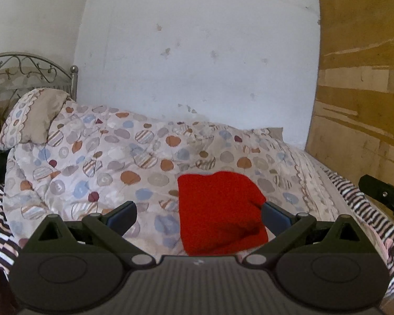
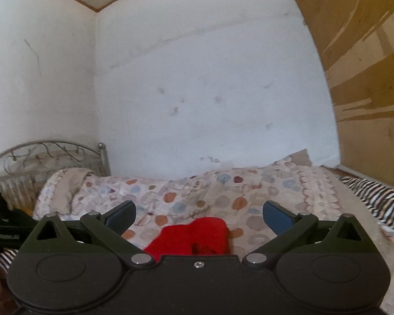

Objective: Fold small clothes

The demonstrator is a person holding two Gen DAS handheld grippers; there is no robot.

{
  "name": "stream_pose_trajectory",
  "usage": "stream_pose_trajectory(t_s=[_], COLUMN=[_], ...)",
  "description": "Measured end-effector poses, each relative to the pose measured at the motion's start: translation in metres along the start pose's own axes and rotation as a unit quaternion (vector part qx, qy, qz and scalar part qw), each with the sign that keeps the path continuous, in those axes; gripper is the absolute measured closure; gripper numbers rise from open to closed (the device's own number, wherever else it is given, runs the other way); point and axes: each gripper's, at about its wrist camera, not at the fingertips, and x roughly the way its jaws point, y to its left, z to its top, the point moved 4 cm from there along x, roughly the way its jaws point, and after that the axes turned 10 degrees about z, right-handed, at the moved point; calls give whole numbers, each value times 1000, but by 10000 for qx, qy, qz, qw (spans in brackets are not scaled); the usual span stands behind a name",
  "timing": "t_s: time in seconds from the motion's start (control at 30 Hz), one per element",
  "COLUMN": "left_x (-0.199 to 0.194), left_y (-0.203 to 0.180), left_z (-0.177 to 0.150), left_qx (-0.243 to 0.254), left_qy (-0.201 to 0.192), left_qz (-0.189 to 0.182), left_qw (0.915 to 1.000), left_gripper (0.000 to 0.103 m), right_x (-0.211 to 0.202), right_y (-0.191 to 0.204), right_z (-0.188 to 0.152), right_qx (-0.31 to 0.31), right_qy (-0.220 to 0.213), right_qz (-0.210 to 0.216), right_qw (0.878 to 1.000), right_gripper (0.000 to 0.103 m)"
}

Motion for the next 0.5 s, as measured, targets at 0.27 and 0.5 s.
stream_pose_trajectory(t_s=[0.27,0.5], left_x=[-1,4], left_y=[21,42], left_z=[-41,-63], left_qx=[-6,21], left_qy=[206,289], left_qz=[10,62], left_qw=[9998,9996], left_gripper=[0,0], right_x=[-18,-29], right_y=[17,27], right_z=[-39,-69], right_qx=[-64,-14], right_qy=[174,294], right_qz=[-545,-880], right_qw=[9983,9957], right_gripper=[1,0])
